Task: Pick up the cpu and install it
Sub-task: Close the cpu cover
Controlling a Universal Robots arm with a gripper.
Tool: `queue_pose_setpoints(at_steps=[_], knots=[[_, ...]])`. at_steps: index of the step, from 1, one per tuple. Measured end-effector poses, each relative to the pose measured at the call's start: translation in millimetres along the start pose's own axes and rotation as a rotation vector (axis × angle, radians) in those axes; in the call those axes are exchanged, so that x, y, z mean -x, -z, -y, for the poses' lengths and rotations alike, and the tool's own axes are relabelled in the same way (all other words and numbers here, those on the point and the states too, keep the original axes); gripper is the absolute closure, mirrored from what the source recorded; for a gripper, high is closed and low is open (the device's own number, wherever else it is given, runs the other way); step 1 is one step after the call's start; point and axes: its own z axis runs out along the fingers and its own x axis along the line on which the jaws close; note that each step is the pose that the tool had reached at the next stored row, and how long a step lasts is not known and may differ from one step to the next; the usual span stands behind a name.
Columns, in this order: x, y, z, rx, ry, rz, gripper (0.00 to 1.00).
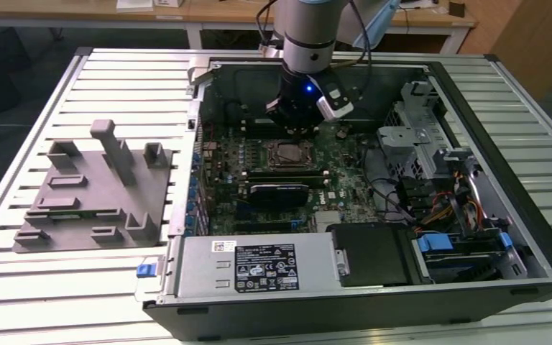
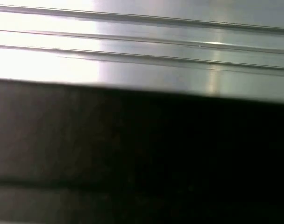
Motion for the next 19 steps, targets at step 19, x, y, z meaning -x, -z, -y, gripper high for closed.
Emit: queue_pose_setpoints(at_steps=[19], knots=[[0.3,-1.8,-0.1,0.019,0.0,0.0008,0.89]])
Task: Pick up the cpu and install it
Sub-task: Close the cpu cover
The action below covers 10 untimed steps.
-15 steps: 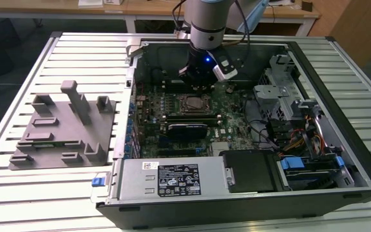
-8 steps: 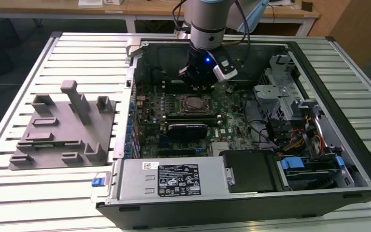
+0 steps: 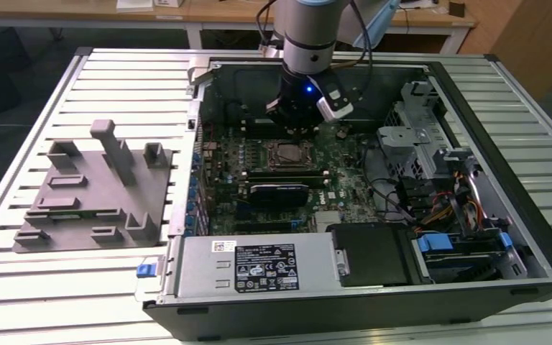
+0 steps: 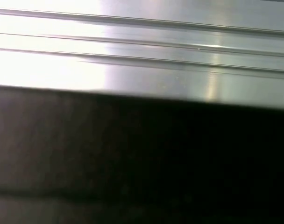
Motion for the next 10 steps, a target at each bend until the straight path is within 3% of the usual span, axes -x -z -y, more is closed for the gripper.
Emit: queue_pose_setpoints(at_steps=[3,10], knots=[[-0.1,0.1,0.1,0.0088,0.0,0.0005,0.89],[0.2,0.7,-0.1,0.0173,0.0,0.0014,0.89]])
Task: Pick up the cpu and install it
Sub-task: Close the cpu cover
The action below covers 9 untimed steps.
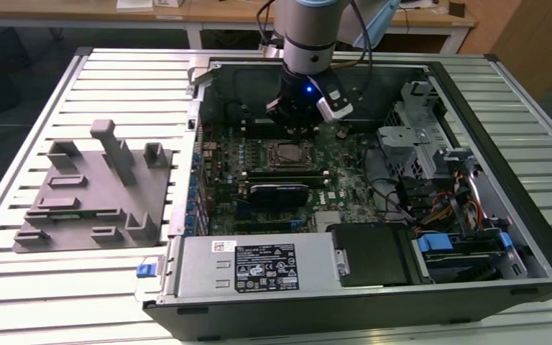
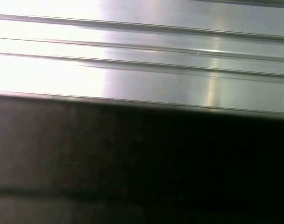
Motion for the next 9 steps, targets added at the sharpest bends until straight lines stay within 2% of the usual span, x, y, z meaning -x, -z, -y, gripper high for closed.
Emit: queue_pose_setpoints(at_steps=[2,7,9], knots=[[0.4,2.2,-0.7,0.0031,0.0,0.0015,0.89],[0.3,14.8,-1.0,0.0006,0.0,-0.0007,0.89],[0.4,15.5,-1.0,0.0007,0.0,-0.0009,0.89]])
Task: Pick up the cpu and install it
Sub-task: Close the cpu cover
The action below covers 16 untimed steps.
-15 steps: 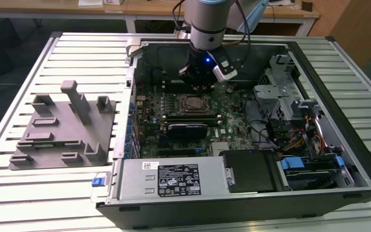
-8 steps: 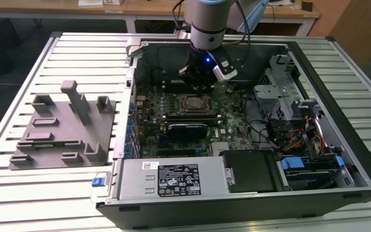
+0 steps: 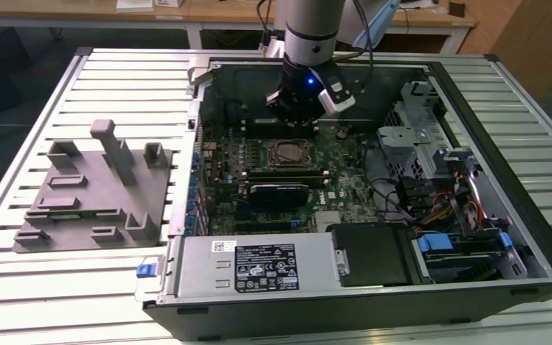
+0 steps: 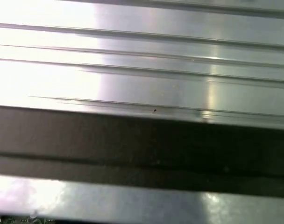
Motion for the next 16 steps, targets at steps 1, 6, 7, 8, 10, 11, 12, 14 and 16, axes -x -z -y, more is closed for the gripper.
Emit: queue_pose_setpoints(at_steps=[1,6,7,8,10,11,12,14,16], knots=[[0.0,0.1,0.7,-0.0001,0.0,-0.0001,0.89],[-0.3,0.3,3.7,-0.0003,0.0,-0.0003,0.89],[-0.3,0.3,4.2,-0.0003,0.0,-0.0002,0.89],[-0.3,0.3,4.6,-0.0002,0.0,-0.0002,0.89],[-0.4,0.2,5.1,-0.0002,0.0,-0.0002,0.89],[-0.4,0.3,5.4,-0.0003,0.0,-0.0003,0.89],[-0.4,0.3,5.8,-0.0003,0.0,-0.0003,0.89],[-0.4,0.1,6.3,-0.0002,0.0,-0.0002,0.89],[-0.4,0.1,6.6,-0.0003,0.0,-0.0002,0.89]])
